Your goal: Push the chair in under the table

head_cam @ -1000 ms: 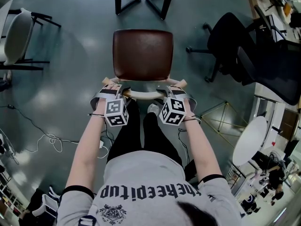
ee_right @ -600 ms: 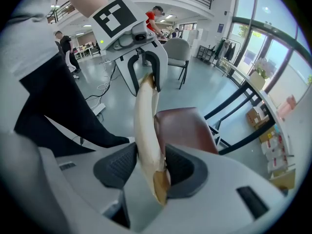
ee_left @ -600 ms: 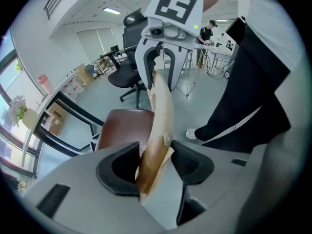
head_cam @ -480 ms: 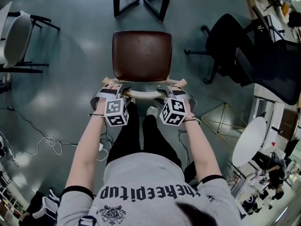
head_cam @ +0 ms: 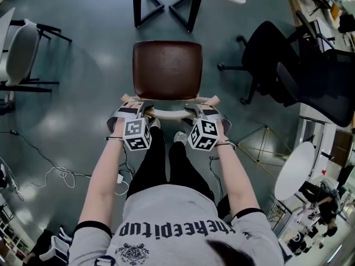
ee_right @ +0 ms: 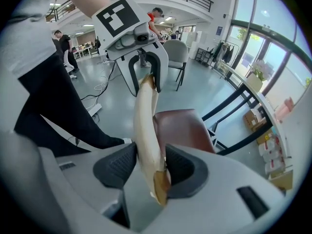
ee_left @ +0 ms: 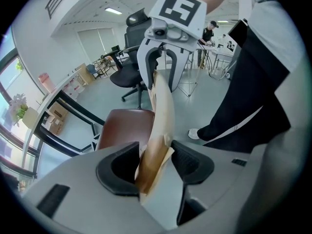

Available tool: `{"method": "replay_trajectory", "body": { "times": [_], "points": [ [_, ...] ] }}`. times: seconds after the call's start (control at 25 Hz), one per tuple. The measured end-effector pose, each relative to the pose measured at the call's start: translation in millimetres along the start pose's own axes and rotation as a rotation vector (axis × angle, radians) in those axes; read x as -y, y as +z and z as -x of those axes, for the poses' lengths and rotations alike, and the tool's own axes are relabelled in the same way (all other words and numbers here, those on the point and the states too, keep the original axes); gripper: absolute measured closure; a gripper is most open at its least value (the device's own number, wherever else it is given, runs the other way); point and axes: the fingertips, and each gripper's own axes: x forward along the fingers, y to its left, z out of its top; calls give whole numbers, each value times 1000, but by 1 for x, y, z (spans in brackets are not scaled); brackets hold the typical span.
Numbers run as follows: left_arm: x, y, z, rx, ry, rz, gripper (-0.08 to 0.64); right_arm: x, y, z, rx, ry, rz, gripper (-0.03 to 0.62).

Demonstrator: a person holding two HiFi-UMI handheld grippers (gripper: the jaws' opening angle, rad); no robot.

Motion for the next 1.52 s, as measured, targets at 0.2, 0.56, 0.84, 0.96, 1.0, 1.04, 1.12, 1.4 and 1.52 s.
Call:
{"method": "replay_trajectory", "body": {
  "times": [0.2, 0.56, 0.84, 0.96, 1.0, 1.04, 1.12, 1.4, 1.52],
  "points": [
    [-22, -2, 0, 1, -6, -4, 346, 20, 5, -2, 5, -14, 0, 400],
    [-26, -4, -1, 23, -7, -28, 347, 25, 6, -6, 1, -5, -1, 400],
    [-48, -7, -2, 31, 3, -39, 347, 44, 11, -10, -19, -41, -26, 399],
    [-58, -8, -3, 39, 8, -51, 347, 55, 11, -12, -28, -58, -38, 396],
    [-61, -8, -4, 41, 10, -55, 347, 58, 11, -13, -30, -63, -40, 394],
    [-64, -8, -4, 43, 11, -59, 347, 61, 12, -13, -32, -67, -42, 395],
    [-68, -9, -4, 47, 11, -65, 348, 64, 13, -15, -35, -72, -45, 394],
    [-71, -9, -3, 59, 5, -83, 348, 67, 14, -16, -39, -57, -43, 393],
    [-75, -9, -4, 60, 13, -83, 348, 72, 14, -16, -39, -69, -43, 393]
  ]
}}
